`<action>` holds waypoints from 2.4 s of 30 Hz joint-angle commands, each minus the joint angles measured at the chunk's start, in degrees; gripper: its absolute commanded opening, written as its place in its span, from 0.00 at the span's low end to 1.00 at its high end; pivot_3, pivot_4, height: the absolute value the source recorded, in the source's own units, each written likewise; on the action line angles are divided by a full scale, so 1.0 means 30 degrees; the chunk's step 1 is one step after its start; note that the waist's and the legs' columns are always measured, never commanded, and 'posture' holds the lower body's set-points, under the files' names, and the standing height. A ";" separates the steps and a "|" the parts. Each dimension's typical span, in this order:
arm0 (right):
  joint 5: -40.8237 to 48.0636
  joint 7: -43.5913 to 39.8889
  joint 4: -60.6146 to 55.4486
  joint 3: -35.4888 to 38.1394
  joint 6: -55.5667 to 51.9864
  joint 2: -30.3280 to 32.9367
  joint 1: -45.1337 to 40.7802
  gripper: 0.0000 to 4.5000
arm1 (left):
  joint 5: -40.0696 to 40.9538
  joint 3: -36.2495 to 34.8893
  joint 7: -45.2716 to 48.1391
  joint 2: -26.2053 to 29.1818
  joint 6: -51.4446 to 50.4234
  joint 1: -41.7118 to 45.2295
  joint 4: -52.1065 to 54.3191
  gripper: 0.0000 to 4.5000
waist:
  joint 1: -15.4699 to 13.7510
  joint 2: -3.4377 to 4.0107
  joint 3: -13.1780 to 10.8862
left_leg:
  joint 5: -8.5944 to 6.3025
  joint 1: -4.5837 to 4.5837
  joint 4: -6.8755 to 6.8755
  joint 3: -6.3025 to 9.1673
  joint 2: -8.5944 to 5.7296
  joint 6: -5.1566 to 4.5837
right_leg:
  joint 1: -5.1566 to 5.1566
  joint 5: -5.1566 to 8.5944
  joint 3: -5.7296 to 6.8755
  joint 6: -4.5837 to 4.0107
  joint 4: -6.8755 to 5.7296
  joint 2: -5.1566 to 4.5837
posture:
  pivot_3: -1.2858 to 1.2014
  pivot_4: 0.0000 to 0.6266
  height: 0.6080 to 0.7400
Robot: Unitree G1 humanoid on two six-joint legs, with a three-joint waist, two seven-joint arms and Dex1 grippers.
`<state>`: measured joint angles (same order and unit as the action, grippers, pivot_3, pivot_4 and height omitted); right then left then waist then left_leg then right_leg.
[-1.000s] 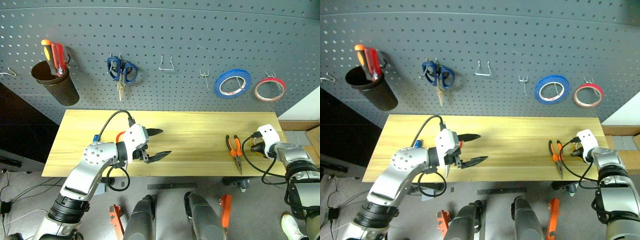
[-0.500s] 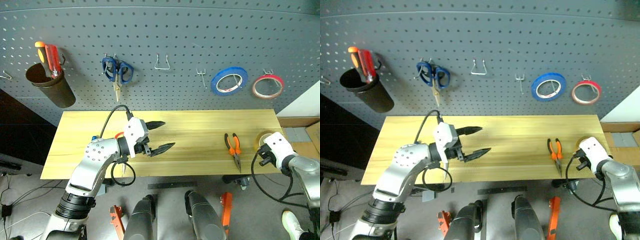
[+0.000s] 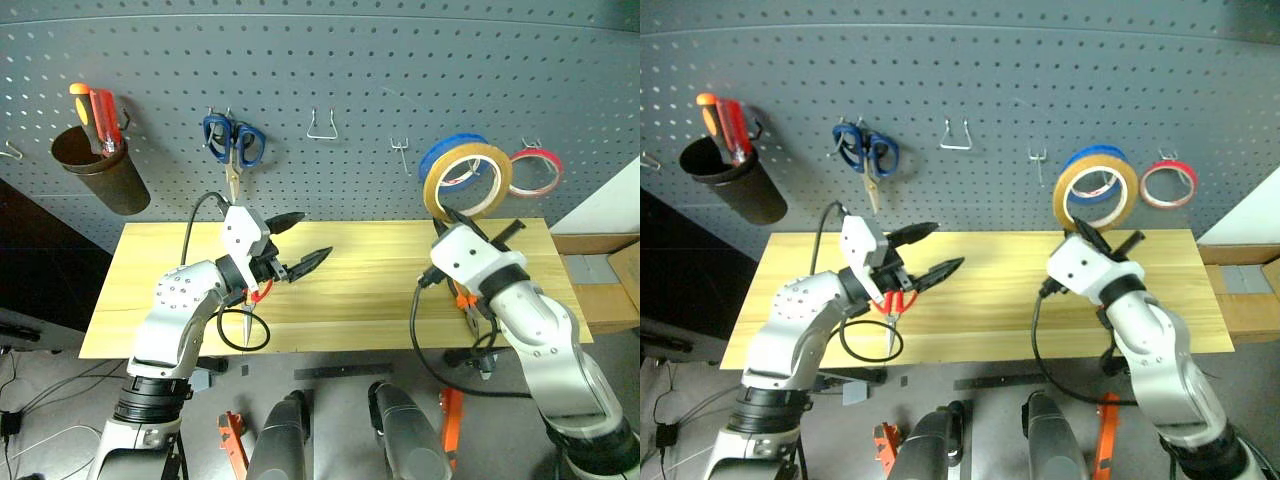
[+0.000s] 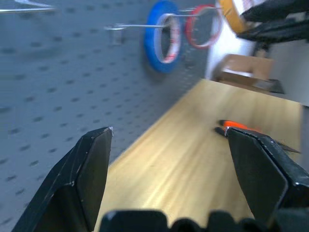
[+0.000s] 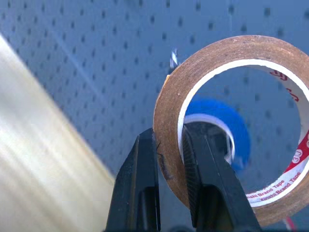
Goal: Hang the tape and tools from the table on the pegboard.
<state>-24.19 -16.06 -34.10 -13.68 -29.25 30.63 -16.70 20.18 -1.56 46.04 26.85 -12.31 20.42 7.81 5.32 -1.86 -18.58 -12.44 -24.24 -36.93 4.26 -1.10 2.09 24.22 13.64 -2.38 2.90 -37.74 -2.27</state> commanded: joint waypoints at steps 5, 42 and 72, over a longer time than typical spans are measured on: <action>-0.0130 -0.0241 0.3019 -0.1213 0.3131 -0.1256 -0.2173 0.03 | 0.0433 -0.0599 -0.0241 0.0223 -0.0181 0.0315 0.0713 0.89 | -0.0114 -0.0001 0.0000 | 0.0000 -0.0025 -0.0013 0.0016 -0.0020 -0.0002 | 0.0013 -0.0003 0.0004 -0.0004 -0.0010 -0.0017 | 0.46 0.44 1.00; 0.3516 0.1027 0.5734 0.6172 -1.0351 -0.8512 0.0552 0.99 | -0.0917 0.1028 0.0409 -0.0358 0.1118 0.1654 -0.0205 0.89 | -0.0079 -0.0004 0.0015 | 0.0049 0.0094 -0.0027 0.0024 -0.0002 0.0003 | -0.0028 -0.0029 -0.0040 -0.0047 -0.0106 0.0007 | 0.46 0.44 1.00; 0.7918 0.3061 2.1196 0.9415 -0.7761 -0.4723 -0.5659 0.99 | -0.0928 0.0949 -0.0030 -0.0459 0.1224 0.1184 -0.0276 0.89 | -0.0084 -0.0129 0.0231 | 0.0043 0.0080 -0.0015 -0.0055 -0.0021 -0.0006 | -0.0044 -0.0036 -0.0027 -0.0046 -0.0104 0.0000 | 0.47 0.42 1.00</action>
<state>-0.97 -7.38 27.09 14.07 -51.38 16.20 -34.61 17.09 1.92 45.91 25.52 -9.81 23.76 6.05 5.07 -2.24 -17.89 -12.32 -24.00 -36.98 4.09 -1.16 2.07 24.09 13.53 -2.47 2.76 -38.05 -2.27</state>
